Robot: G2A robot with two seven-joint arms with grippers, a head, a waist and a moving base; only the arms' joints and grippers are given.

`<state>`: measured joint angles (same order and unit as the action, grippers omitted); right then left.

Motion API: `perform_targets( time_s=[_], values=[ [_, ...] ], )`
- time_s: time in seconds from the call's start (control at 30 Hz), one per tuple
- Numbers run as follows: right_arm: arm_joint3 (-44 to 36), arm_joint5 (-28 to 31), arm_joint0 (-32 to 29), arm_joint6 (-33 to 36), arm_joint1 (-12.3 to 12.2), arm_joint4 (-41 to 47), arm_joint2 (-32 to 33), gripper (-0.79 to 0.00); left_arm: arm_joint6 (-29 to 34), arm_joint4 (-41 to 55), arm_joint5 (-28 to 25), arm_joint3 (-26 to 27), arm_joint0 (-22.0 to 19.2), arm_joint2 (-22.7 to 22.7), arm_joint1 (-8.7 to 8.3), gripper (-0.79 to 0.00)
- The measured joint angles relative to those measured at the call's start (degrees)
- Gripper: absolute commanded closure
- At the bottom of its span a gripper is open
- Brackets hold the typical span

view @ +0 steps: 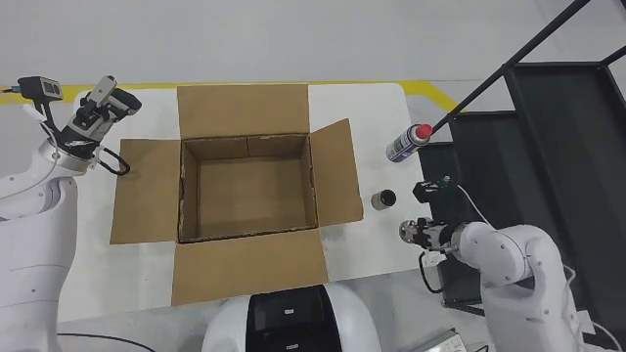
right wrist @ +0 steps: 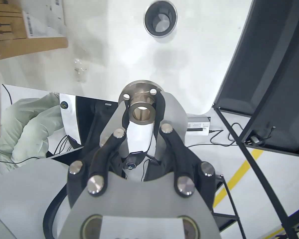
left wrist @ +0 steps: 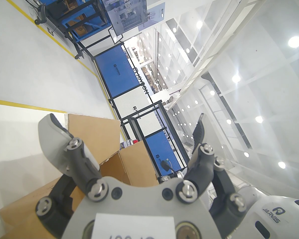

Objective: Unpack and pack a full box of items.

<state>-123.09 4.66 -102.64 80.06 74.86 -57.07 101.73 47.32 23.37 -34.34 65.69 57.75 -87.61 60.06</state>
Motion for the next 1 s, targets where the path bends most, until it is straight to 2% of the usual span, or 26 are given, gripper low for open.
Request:
perform_targets(
  time_s=[0.23, 0.47, 0.77, 0.8, 0.83, 1.0],
  values=[
    [12.54, -2.52, 4.47, -7.07, -0.06, -5.67, -5.98, 0.000, 0.00, 0.00, 0.00, 0.00, 0.00, 0.00, 0.00, -0.785],
    [22.83, -5.54, 10.54, -10.45, -0.21, -10.91, -9.38, 0.000, 0.00, 0.00, 0.00, 0.00, 0.00, 0.00, 0.00, -0.785],
    [31.45, -8.05, 13.17, -16.22, -0.14, -9.99, -10.91, 0.000, 0.00, 0.00, 0.00, 0.00, 0.00, 0.00, 0.00, -0.785],
    [31.79, -8.12, 13.27, -16.65, -0.14, -9.65, -10.96, -0.366, 0.00, 0.00, 0.00, 0.00, 0.00, 0.00, 0.00, -0.785],
    [32.07, -8.14, 13.37, -16.98, -0.15, -9.42, -11.00, -0.785, 0.00, 0.00, 0.00, 0.00, 0.00, 0.00, 0.00, -0.785],
    [32.39, -8.52, 13.57, -18.20, -0.26, -8.15, -11.00, -0.785, 0.00, 0.00, 0.00, 0.00, 0.00, 0.00, 0.00, -0.785]
  ],
)
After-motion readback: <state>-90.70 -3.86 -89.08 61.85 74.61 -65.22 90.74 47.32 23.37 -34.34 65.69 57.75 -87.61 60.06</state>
